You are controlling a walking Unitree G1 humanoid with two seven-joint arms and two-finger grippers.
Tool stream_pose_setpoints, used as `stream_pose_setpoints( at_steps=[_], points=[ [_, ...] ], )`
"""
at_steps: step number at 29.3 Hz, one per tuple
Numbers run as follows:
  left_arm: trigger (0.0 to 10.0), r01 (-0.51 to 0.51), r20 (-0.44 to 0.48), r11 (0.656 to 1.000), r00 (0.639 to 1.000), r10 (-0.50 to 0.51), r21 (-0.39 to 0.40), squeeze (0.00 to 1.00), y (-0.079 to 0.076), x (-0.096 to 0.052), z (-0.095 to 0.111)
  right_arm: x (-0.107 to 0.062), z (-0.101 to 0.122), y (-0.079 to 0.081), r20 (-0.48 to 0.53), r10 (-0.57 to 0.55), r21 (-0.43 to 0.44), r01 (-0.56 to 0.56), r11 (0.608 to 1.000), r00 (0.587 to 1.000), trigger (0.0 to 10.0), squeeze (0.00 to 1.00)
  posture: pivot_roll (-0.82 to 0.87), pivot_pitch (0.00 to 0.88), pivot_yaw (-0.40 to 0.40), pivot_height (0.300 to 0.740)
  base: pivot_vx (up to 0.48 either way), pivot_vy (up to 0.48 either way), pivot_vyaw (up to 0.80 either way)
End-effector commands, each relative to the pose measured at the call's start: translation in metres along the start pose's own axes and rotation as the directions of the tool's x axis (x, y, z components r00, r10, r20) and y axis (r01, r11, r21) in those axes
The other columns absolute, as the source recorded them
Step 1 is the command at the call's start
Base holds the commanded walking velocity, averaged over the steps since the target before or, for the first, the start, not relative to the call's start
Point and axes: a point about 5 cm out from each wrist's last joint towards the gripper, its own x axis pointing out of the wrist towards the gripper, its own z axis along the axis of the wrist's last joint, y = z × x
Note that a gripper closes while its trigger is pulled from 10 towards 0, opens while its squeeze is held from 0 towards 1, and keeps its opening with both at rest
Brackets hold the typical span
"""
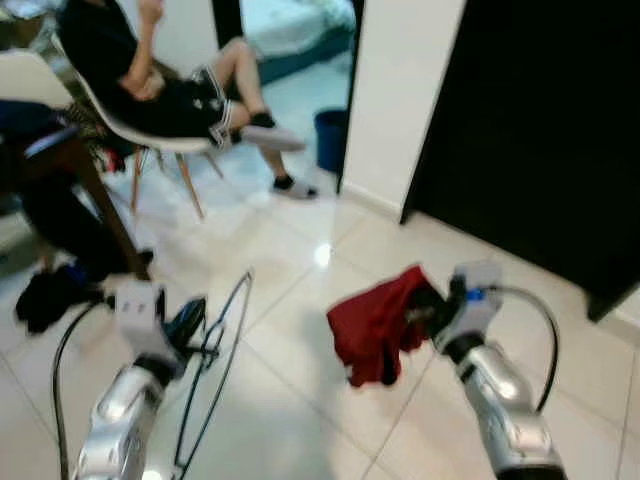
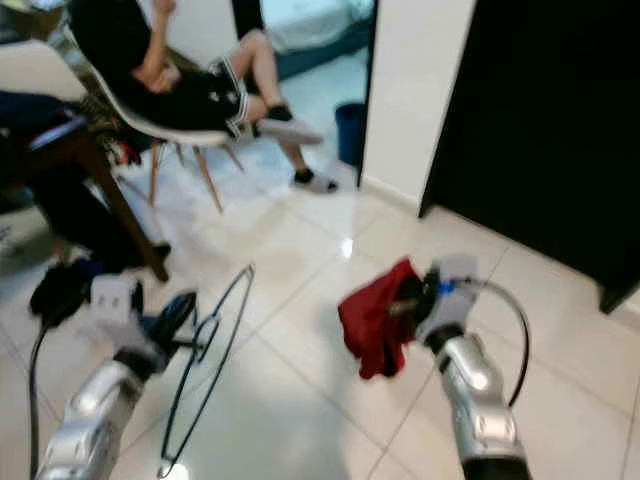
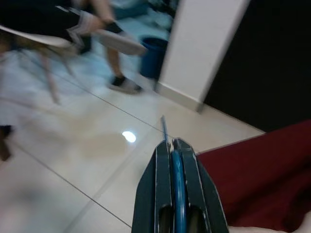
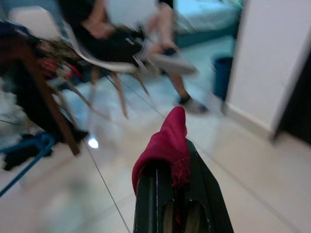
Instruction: Hang hanger
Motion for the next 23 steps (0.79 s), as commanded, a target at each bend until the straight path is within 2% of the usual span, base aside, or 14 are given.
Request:
stream_pose_setpoints(
  at_steps=[1,13,23],
  points=[
    [10.0,-0.030,-0.029,1.000,0.999,0.030,0.009,0.00,0.006,-0.006,-0.002,0.007,0.006,0.012,0.013,0.036,-0.010,-0.036,0.999,0.999,10.0,0.00,0.11,0.087,-0.050,0.740,0.386,0.000,0.53],
    [10.0,-0.043,-0.067,0.999,0.997,0.044,0.010,0.00,0.004,-0.012,-0.003,0.010,0.012,0.022,-0.004,0.028,0.009,-0.028,1.000,1.000,10.0,0.00,0.12,0.087,-0.054,0.740,0.383,0.000,0.00],
    [10.0,0.008,-0.077,1.000,0.997,-0.008,0.001,0.00,-0.010,-0.008,-0.005,0.010,0.013,0.024,-0.017,0.029,0.013,-0.028,1.000,0.999,10.0,0.00,0.11,0.087,-0.053,0.740,0.385,0.000,0.00]
  ],
)
